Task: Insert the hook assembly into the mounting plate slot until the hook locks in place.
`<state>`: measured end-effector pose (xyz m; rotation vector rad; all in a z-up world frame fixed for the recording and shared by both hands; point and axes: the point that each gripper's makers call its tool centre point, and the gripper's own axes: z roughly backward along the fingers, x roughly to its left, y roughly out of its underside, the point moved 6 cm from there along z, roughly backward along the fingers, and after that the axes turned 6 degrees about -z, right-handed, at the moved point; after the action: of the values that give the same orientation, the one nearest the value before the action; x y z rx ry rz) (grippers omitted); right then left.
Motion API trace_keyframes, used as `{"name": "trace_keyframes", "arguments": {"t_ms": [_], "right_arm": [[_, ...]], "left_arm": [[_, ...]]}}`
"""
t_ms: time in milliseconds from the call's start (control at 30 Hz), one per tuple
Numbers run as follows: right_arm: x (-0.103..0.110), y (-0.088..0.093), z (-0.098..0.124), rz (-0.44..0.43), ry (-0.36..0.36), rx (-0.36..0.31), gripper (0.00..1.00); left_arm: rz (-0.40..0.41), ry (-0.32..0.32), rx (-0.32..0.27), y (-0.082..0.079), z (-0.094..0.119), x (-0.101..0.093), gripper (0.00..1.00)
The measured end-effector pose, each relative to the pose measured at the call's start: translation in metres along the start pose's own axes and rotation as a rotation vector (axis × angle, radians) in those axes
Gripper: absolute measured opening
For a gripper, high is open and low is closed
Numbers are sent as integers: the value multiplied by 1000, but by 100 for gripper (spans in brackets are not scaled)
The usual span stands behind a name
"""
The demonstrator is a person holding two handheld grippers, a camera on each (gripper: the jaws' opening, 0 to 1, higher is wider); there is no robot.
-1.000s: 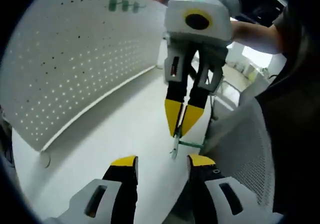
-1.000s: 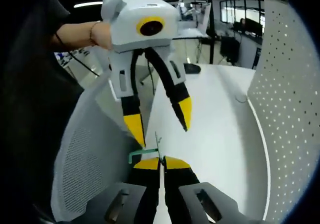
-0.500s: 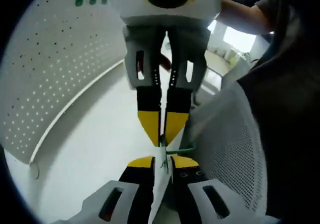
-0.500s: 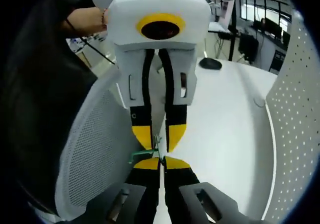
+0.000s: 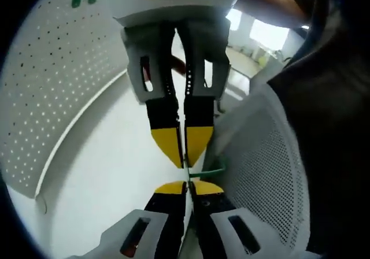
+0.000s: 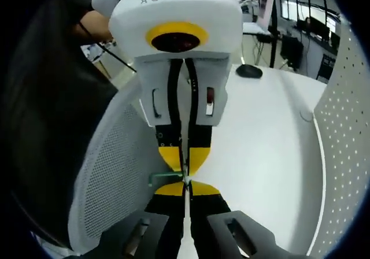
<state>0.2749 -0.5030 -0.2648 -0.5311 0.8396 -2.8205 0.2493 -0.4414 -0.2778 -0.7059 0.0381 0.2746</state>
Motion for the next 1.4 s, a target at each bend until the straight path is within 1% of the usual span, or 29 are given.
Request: {"name": "trace_keyframes", "arguments": {"t_ms": [100,267,367,433,500,567,667,733,767,800,833,900,933,967,1000,1100,1133,1200,1233,1333,1367,1400], "right_arm": [[0,0,-1,-15,-7,-8,0],[-2,-2,0,-28,0,-22,0],[-2,-2,1,-40,-4,-24,1],[-3,-3,2,-58,3,-28,3],[-5,-3,4,-83,12,-39,3],[-7,-1,7,-86,21,-45,3],[-11,-1,14,-115,41,-74,4],[-14,0,21,-152,58,-111,5],[-16,1,26,-176,75,-134,6],[-18,1,30,-191,85,-146,6],[-19,2,33,-203,99,-162,7],[-25,5,43,-240,146,-205,7],[-29,7,49,-270,181,-235,7],[-30,8,53,-292,200,-257,7],[-31,9,58,-318,220,-300,7],[-32,11,69,-387,269,-393,8],[-32,12,72,-419,298,-425,8],[-30,14,79,-457,345,-490,8],[-31,14,81,-470,356,-505,8],[-28,17,89,-563,414,-607,7],[-27,18,92,-609,436,-660,7],[-26,18,94,-636,446,-703,7]], "left_arm": [[14,2,1,0,1,0,3],[27,-14,-1,1,3,3,2],[46,-8,-5,1,4,3,2],[52,0,-9,1,4,3,2],[70,-6,-16,1,5,4,2],[94,-8,-26,2,7,6,2],[131,-18,-47,3,10,8,2],[156,-42,-57,5,12,11,2],[175,-70,-62,7,14,15,2],[200,-82,-66,8,16,17,2],[236,-109,-81,9,18,22,2],[295,-156,-104,11,24,30,2],[311,-176,-116,12,27,34,2],[330,-194,-125,12,29,36,2],[345,-225,-145,12,34,42,2],[390,-281,-199,10,42,51,2],[419,-301,-224,9,45,55,2],[441,-349,-258,7,51,62,2],[447,-368,-268,7,54,64,2],[465,-410,-290,4,59,68,2],[471,-428,-289,3,61,70,2],[470,-437,-287,2,62,71,2]]}}
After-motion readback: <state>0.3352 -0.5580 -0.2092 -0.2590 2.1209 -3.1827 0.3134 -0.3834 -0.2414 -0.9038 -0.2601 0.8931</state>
